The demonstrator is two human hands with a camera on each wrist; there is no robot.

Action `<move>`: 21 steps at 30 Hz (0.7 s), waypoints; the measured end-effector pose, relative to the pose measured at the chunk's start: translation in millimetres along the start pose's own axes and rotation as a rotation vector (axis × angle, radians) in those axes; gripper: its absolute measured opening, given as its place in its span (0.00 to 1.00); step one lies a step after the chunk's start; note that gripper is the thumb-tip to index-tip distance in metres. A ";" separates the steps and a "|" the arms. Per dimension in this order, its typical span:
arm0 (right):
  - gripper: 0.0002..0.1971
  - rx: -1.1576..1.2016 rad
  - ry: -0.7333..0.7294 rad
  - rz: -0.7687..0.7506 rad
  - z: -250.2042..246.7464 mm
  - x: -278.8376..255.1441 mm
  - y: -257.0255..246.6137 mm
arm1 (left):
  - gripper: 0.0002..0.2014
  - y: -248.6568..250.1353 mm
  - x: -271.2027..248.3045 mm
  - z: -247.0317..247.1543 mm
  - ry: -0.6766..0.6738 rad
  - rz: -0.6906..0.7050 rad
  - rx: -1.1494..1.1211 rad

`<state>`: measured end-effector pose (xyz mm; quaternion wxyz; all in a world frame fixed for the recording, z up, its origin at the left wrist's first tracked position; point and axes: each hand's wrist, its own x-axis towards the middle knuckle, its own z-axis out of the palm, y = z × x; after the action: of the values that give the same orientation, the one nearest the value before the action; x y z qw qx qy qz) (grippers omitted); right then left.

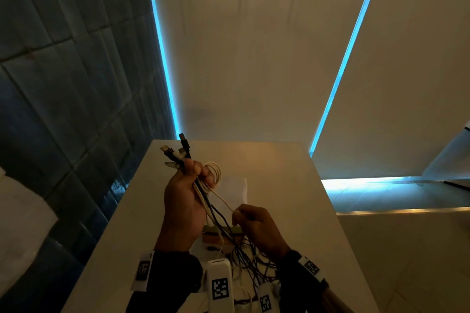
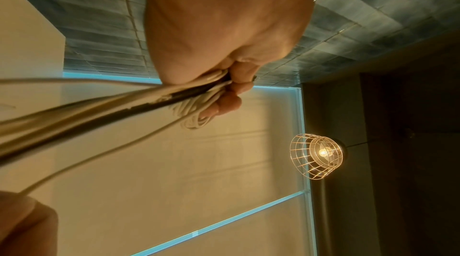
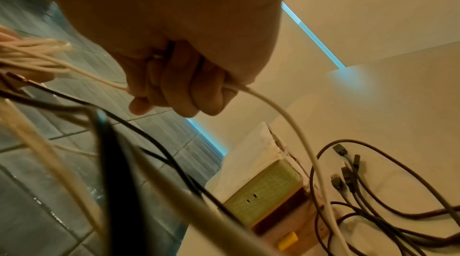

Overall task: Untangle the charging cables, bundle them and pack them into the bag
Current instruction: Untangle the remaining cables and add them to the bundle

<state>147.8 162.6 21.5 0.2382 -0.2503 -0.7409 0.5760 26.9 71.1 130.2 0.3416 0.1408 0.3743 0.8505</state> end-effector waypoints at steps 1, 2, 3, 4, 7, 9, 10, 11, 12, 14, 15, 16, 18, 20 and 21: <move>0.15 0.006 0.006 0.007 -0.2 1.2 1.3 | 0.16 -0.2 -0.3 -0.3 -0.003 0.004 0.005; 0.15 0.009 0.010 0.010 -0.4 2.2 2.6 | 0.16 -0.1 -0.7 -0.6 -0.006 0.009 0.010; 0.15 0.004 0.015 0.014 -0.6 3.2 5.7 | 0.16 0.0 -0.9 -0.6 -0.009 0.015 0.016; 0.15 -0.003 0.020 0.019 -1.1 3.6 9.8 | 0.17 0.4 -1.3 -0.5 -0.011 0.021 0.025; 0.16 0.003 0.025 0.057 -2.7 2.5 25.1 | 0.17 0.3 -2.4 0.3 -0.023 0.042 0.066; 0.17 0.011 0.031 0.073 -2.9 2.0 32.7 | 0.17 0.4 -2.2 0.1 -0.032 0.044 0.079; 0.18 0.013 0.035 0.076 -2.9 2.0 35.3 | 0.17 0.2 -2.0 -0.5 -0.038 0.043 0.079; 0.17 0.016 0.038 0.086 -2.7 2.5 38.1 | 0.17 0.0 -1.6 -1.3 -0.041 0.041 0.077; 0.17 0.018 0.040 0.097 -2.2 2.9 40.2 | 0.16 0.5 -2.0 -1.3 -0.046 0.039 0.071; 0.17 0.006 0.048 0.114 -1.2 2.5 48.7 | 0.16 2.2 -2.5 -1.7 -0.061 0.035 0.059; 0.18 -0.004 0.055 0.120 -1.2 1.7 55.1 | 0.15 3.2 -2.8 -1.5 -0.067 0.035 0.051; 0.20 -0.013 0.062 0.128 -1.3 0.5 62.0 | 0.14 4.3 -3.0 -1.7 -0.071 0.035 0.043; 0.23 -0.062 0.071 0.155 -2.2 -2.5 74.7 | 0.14 5.6 -3.3 -2.8 -0.076 0.035 0.044; 0.24 -0.105 0.088 0.190 -2.3 -4.4 79.9 | 0.15 5.5 -3.2 -3.8 -0.073 0.031 0.066; 0.24 -0.105 0.104 0.202 -2.4 -4.6 79.5 | 0.16 4.9 -2.7 -4.2 -0.070 0.028 0.082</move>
<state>160.5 178.2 -55.5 0.2036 -0.3651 -0.7279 0.5435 24.4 64.6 131.0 0.3366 0.1896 0.3945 0.8337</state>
